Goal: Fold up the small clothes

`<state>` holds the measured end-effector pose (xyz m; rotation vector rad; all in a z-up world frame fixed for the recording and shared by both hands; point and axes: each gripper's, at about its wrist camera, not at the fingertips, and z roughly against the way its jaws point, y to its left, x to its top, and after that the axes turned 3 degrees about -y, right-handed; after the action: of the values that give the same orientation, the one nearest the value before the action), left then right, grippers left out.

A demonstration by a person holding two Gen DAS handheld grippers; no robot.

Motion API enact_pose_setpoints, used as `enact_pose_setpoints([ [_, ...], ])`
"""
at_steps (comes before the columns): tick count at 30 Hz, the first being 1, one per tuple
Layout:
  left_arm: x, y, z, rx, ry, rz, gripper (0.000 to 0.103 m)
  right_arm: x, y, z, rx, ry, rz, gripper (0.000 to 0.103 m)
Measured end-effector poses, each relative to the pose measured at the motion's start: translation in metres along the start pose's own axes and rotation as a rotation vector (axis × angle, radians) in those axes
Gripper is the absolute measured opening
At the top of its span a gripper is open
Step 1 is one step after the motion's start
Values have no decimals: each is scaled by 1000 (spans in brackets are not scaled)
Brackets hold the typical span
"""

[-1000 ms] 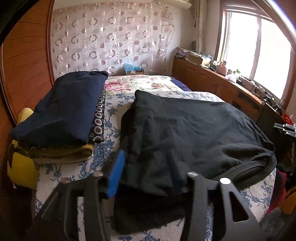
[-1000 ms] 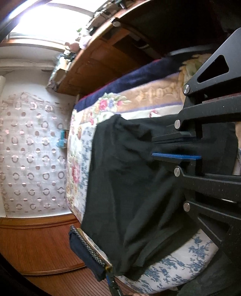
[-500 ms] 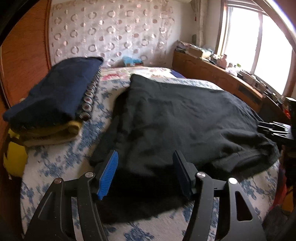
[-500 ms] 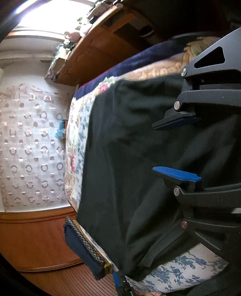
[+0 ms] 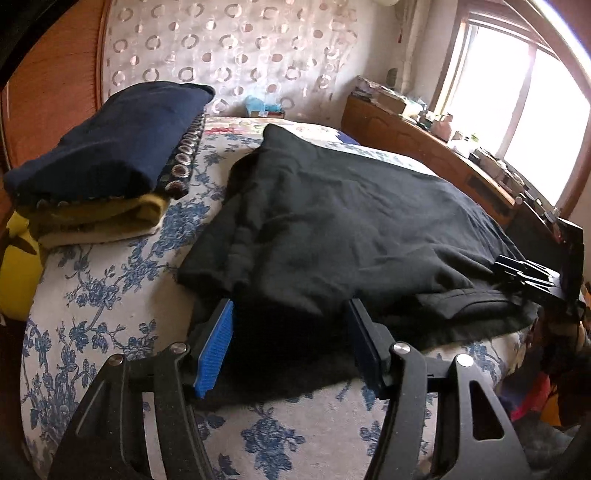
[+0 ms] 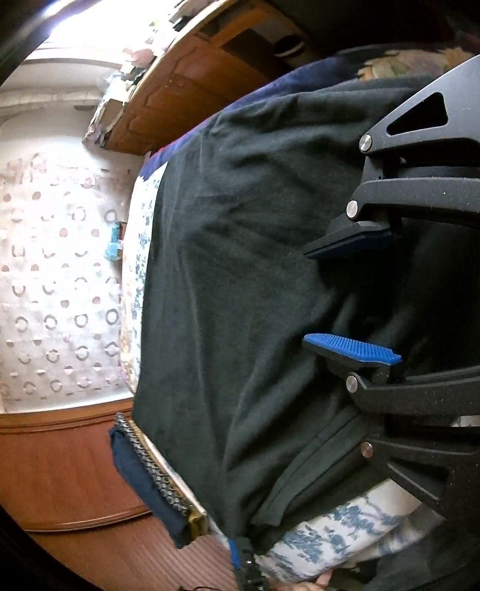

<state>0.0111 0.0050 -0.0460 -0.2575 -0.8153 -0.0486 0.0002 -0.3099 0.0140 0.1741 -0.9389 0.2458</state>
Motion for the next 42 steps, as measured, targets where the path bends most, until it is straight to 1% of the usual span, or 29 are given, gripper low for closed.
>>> enact_pose_setpoints([
  [1,-1,1,-1,14,0,-2,62,-5,-3,0,4,-16,-9,44],
  [4,-2,4,1,20,-7,18,62,-14,-7,-5,0,-54,-13,44],
  [6,-3,3,-1,39,-6,-1,62,-20,-6,-4,7,-67,-31,44],
  [9,-5,0,-1,57,-8,-25,62,-25,-7,-3,15,-72,-31,44],
  [13,-8,-3,1,53,-21,-35,62,-31,-6,0,28,-77,-44,44],
  [15,-8,-8,5,49,-32,-73,62,-30,-9,0,33,-81,-56,44],
  [17,-7,-11,8,68,-43,-88,62,-27,-9,-1,21,-75,-39,44],
  [20,-1,-9,8,101,-33,-77,62,-25,1,-2,-21,-67,27,45],
  [22,3,-4,8,110,-35,-71,62,-24,4,-1,-22,-61,40,48],
  [23,5,-3,5,122,-26,-72,62,-24,3,-1,-17,-58,43,50],
  [25,10,4,-2,145,6,-71,62,-23,4,-1,-18,-55,49,51],
  [27,15,9,-7,149,22,-62,62,-22,5,-1,-19,-53,50,52],
  [30,22,16,-14,144,42,-53,63,-21,5,0,-19,-51,51,52],
  [33,28,19,-22,123,65,-50,66,-21,5,0,-18,-52,51,52],
  [35,30,20,-30,102,93,-54,66,-21,4,0,-16,-52,52,53],
  [36,31,21,-34,91,113,-50,68,-21,5,0,-15,-52,52,53],
  [37,32,22,-35,86,114,-47,68,-21,3,-1,-15,-52,53,53],
  [41,31,20,-33,71,126,-41,68,-21,3,-1,-15,-52,55,53],
  [42,29,19,-32,67,125,-46,65,-22,3,-1,-15,-53,55,53],
])
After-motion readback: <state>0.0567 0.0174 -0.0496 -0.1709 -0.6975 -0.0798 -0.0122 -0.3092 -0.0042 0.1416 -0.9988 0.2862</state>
